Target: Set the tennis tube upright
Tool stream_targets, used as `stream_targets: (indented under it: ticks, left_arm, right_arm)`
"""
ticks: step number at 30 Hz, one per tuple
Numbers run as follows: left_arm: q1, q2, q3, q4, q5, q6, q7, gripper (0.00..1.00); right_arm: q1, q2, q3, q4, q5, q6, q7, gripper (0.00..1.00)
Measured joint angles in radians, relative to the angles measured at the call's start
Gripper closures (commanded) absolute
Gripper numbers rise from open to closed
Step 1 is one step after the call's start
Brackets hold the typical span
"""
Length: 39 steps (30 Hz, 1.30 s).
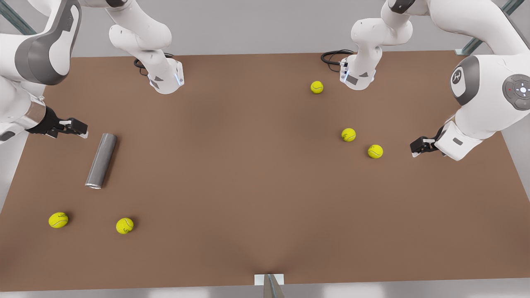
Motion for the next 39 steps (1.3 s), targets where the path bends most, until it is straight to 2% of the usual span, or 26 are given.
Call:
stream_targets:
  ticks: [4, 7, 12, 14, 19, 24, 28, 33, 39]
  left_arm:
    - [0.0, -0.001, 0.0, -0.004, -0.001, 0.002, -0.004, 0.0]
    - [0.0, -0.002, -0.002, -0.006, -0.002, 0.004, -0.006, 0.0]
    - [-0.001, 0.006, -0.009, -0.006, -0.005, 0.013, -0.009, 0.0]
    - [-0.003, 0.007, -0.011, -0.008, -0.005, 0.014, -0.01, 0.0]
    - [-0.016, 0.007, -0.012, -0.008, -0.01, 0.012, -0.015, 0.0]
    - [-0.016, 0.01, -0.012, -0.009, -0.012, 0.012, -0.019, 0.0]
    - [-0.015, 0.018, -0.012, -0.008, -0.012, 0.013, -0.021, 0.0]
    - [-0.015, 0.021, -0.012, -0.008, -0.013, 0.013, -0.023, 0.0]
    - [-0.015, 0.021, -0.012, -0.008, -0.012, 0.014, -0.026, 0.0]
  right_arm:
    - [0.003, 0.049, -0.008, -0.004, -0.002, -0.005, -0.004, 0.0]
    - [-0.033, 0.202, -0.051, -0.044, -0.008, 0.007, -0.008, 0.0]
    - [-0.12, 0.336, -0.088, -0.169, 0.001, 0.176, -0.053, 0.0]
    - [-0.122, 0.318, -0.128, -0.251, 0.008, 0.263, -0.095, 0.0]
    - [-0.11, 0.169, -0.211, -0.612, 0.015, 0.575, -0.194, 0.0]
    - [-0.108, 0.199, -0.281, -0.734, 0.017, 0.849, -0.269, 0.0]
    - [-0.103, 0.218, -0.296, -0.805, 0.017, 1.02, -0.313, 0.0]
    - [-0.111, 0.22, -0.297, -0.856, 0.058, 1.114, -0.356, 0.0]
    - [-0.106, 0.226, -0.297, -0.847, 0.112, 1.069, -0.394, 0.0]
